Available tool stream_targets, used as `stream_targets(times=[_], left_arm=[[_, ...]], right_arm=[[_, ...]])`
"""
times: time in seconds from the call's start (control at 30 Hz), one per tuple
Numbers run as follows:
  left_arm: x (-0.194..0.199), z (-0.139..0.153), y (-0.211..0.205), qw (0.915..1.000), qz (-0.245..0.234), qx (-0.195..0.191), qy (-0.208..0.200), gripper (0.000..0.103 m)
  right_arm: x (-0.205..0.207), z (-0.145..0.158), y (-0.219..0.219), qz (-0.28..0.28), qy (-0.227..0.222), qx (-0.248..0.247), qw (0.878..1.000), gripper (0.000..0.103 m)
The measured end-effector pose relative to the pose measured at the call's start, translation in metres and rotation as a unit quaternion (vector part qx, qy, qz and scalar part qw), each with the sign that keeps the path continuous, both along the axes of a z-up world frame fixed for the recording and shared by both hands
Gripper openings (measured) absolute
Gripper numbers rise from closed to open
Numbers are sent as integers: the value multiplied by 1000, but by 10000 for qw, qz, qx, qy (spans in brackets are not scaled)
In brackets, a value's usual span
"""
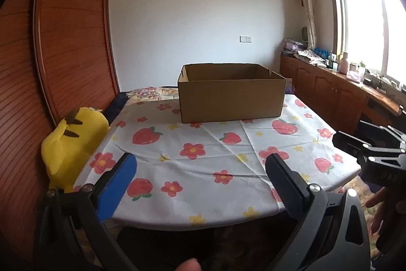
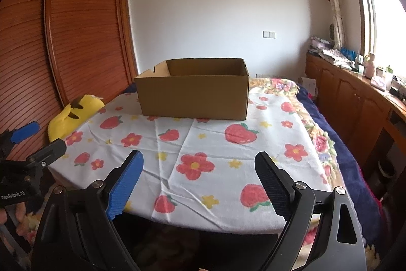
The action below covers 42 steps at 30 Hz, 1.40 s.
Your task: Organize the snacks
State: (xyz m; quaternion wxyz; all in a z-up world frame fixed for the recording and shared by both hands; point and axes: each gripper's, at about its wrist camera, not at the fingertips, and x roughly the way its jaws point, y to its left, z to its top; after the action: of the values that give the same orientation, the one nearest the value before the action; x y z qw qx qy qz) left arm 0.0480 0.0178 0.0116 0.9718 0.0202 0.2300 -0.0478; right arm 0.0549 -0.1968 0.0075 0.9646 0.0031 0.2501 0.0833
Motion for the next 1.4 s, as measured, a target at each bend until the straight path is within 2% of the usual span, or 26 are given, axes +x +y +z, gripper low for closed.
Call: stream_targets(times=[0.23, 1.4], left_arm=[[-6, -3, -1, 9998, 112, 81, -133, 102], [-13, -4, 2, 9996, 177, 113, -183, 102]], right_arm=[[-4, -3, -3, -120, -54, 0, 9999, 92], [-17, -1, -9, -358, -248, -52, 9990, 92]])
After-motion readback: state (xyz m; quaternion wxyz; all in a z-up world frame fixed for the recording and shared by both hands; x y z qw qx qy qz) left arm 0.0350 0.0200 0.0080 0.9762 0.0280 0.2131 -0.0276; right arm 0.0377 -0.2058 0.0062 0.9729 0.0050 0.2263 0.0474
